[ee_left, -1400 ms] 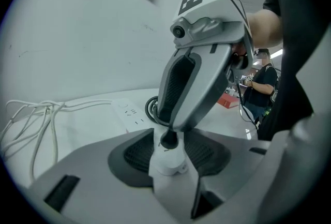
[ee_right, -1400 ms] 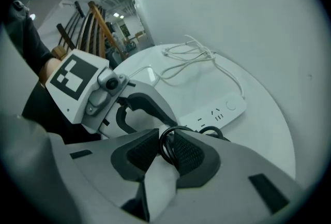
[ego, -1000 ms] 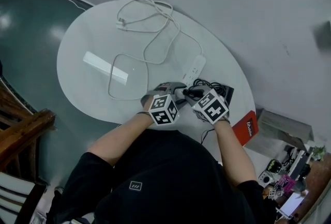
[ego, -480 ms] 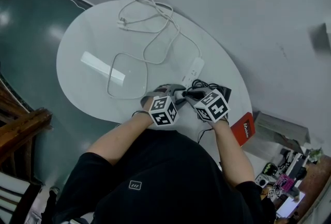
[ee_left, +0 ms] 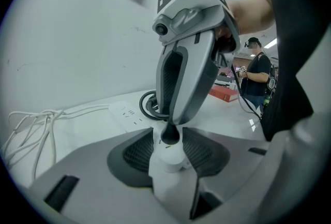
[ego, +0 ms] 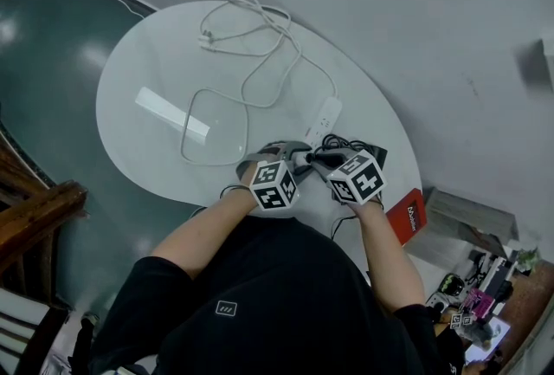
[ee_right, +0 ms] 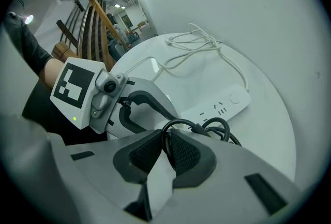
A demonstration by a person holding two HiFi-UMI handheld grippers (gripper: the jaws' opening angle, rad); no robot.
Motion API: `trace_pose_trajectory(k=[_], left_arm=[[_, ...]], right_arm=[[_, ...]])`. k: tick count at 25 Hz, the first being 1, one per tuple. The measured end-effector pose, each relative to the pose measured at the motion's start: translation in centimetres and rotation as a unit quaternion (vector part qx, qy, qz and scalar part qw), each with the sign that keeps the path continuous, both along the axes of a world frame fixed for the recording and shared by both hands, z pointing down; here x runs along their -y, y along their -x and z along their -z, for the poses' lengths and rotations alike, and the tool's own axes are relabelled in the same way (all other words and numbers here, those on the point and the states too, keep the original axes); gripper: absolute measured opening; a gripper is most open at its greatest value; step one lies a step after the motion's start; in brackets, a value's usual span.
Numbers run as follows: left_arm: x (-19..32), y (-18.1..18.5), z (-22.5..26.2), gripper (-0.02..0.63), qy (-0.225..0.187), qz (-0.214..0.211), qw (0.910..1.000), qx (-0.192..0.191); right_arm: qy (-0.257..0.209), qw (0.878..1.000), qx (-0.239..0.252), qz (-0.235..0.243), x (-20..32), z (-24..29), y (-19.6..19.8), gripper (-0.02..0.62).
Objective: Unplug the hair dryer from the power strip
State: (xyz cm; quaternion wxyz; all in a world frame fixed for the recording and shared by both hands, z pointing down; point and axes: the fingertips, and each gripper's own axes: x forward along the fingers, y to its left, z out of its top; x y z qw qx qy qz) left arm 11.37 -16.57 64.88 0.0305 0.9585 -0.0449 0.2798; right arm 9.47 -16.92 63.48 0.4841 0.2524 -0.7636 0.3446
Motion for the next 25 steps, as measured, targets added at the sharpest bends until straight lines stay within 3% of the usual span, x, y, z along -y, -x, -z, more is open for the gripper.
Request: trace_pose_trajectory(k=[18, 25], left_arm=[[-0.2, -0.2, -0.1, 0.167, -0.014, 0.005, 0.9998, 0.011], [-0.2, 0.0, -0.2, 0.169, -0.010, 0.007, 0.9999, 0.003]], right_arm=[[0.017, 1.000, 0.010, -0.007, 0.5, 0.4, 0.0, 0.071], [-0.003, 0.998, 0.064, -0.025, 1.1, 3.9, 0.2, 0.069]])
